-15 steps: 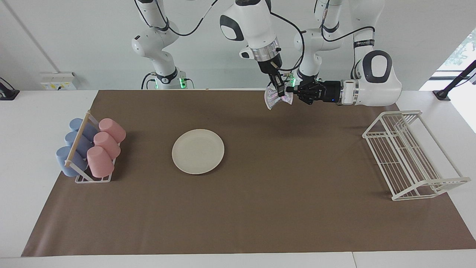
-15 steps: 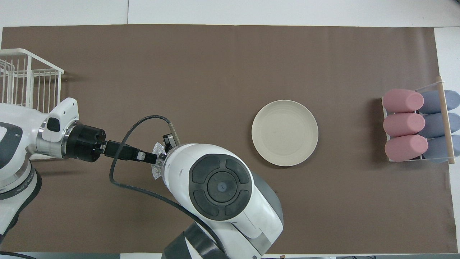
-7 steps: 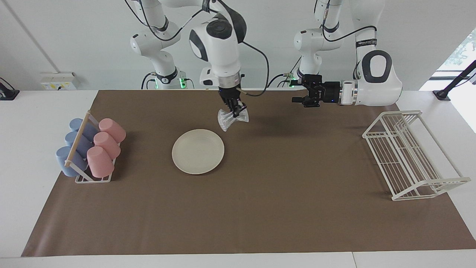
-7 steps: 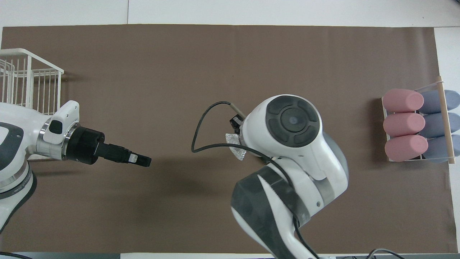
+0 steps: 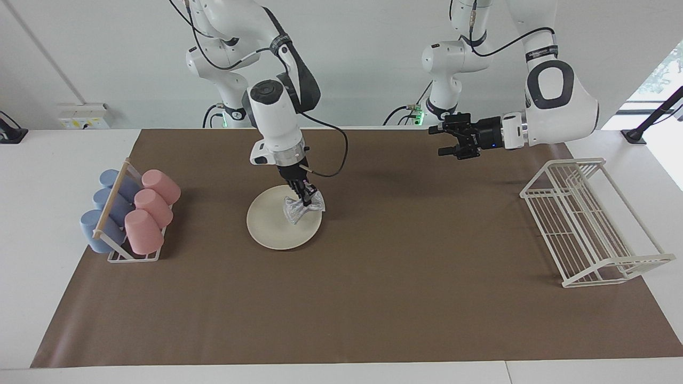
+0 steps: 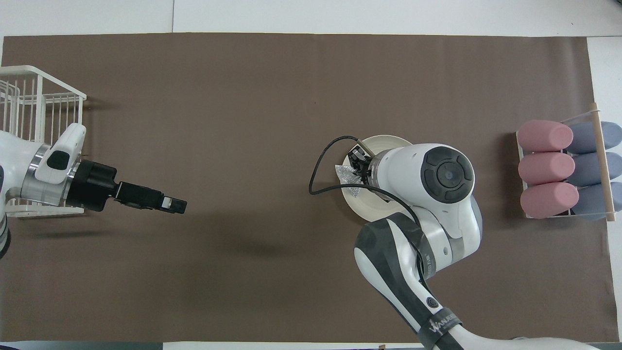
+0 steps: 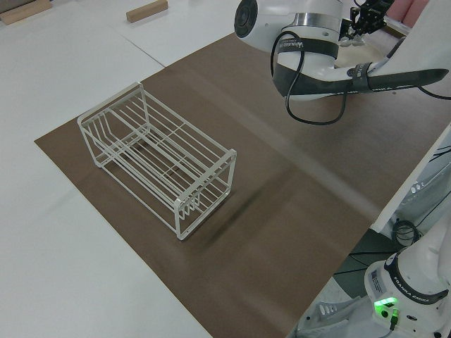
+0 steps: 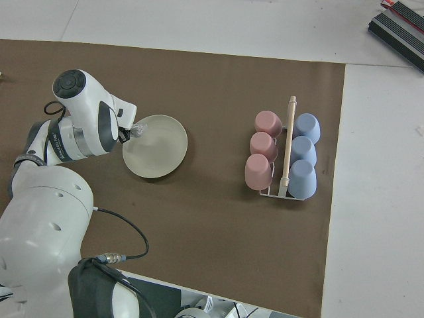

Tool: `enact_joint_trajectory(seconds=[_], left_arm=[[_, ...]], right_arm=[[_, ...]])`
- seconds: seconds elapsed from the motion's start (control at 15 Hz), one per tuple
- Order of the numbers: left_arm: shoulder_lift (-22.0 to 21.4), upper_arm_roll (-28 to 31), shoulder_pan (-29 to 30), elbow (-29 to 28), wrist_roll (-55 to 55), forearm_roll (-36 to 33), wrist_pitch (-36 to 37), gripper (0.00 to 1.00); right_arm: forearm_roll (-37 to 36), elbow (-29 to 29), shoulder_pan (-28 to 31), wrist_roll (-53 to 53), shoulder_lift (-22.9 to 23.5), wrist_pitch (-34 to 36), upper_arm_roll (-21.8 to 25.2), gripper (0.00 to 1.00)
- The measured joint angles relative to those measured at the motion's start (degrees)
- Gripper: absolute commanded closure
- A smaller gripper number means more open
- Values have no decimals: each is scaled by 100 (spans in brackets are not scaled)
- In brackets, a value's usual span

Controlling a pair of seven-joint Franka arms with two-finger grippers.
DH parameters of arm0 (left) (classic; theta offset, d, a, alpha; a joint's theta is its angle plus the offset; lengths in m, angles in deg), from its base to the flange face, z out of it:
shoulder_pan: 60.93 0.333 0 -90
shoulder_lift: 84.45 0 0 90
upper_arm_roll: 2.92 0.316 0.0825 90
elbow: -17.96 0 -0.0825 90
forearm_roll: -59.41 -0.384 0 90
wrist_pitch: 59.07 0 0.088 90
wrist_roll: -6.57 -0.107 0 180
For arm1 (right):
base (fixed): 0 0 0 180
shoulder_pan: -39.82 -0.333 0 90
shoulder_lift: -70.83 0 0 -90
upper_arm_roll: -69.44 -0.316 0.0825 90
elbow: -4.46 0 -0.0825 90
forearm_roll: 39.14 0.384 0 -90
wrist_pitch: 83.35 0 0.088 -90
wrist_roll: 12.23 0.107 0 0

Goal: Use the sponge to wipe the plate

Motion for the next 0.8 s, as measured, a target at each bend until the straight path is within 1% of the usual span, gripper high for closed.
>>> enact_joint_trajectory(seconds=[0.13, 0.27, 0.67, 0.8], left_arm=[[-22, 3, 1, 340, 419, -573, -48, 0], [-53, 2, -1, 686, 794, -1167, -75, 0], [-68, -39, -16, 1453, 1408, -2589, -145, 0], [-68, -42, -16, 1624, 1445, -3054, -143, 0]], right_arm=[[511, 237, -60, -96, -13, -180, -8, 100], [778, 462, -44, -386, -12, -360, 2, 100], [857, 890, 204, -1494, 5, -380, 27, 100], [860, 933, 442, -2255, 37, -412, 32, 100]])
